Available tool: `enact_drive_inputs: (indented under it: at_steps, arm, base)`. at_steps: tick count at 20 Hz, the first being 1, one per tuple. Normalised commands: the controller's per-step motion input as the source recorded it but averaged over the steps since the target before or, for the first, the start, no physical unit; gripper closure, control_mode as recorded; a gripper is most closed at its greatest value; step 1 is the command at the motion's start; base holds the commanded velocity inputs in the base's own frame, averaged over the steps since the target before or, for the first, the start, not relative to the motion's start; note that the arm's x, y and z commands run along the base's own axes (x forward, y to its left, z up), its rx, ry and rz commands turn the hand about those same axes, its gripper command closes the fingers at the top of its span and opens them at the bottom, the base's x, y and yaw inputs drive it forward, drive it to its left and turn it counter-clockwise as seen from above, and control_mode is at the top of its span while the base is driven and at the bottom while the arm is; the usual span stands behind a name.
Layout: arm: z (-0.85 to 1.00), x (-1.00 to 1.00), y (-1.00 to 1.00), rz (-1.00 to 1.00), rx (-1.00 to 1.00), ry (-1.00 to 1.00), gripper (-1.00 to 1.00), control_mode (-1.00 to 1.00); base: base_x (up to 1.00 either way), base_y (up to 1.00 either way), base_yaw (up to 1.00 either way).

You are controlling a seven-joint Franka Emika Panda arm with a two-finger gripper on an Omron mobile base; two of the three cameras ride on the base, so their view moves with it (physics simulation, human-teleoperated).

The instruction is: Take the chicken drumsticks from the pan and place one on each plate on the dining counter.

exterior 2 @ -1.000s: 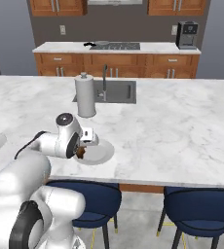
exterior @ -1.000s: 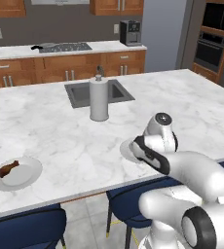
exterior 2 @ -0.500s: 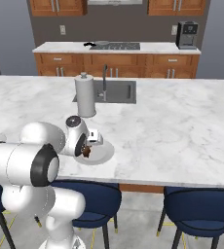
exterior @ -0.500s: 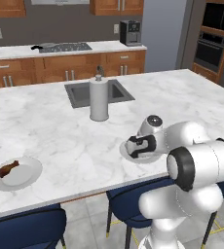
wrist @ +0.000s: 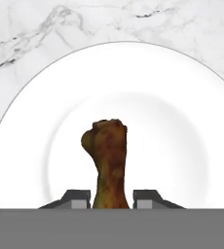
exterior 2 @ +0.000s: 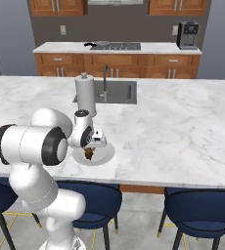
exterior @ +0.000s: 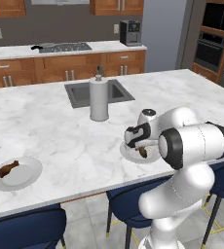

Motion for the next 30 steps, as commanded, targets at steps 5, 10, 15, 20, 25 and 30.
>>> enact_drive_inputs:
  at_steps: [5,10,15,20,25,30]
  arm:
    - [-0.17,0.18,-0.08,0.00,0.00,0.05,1.00,-1.00]
    - [-0.19,0.10,-0.03,0.00,0.00,0.00,1.00,-1.00]
    - [-0.23,0.10,0.00,0.00,0.00,0.00,1.00,-1.00]
    - [-0.20,0.18,0.00,0.00,0.00,0.00,1.00,-1.00]
    - [-0.13,0.08,0.00,0.00,0.00,0.00,1.00,-1.00]
    - [-0.02,0.00,0.00,-0.01,0.00,0.00,-1.00,-1.00]
  base:
    - [0.00,0.00,0.00]
    - [0.00,0.00,0.00]
    - [0.00,0.00,0.00]
    - [0.00,0.00,0.00]
    - [0.00,0.00,0.00]
    - [0.00,0.00,0.00]
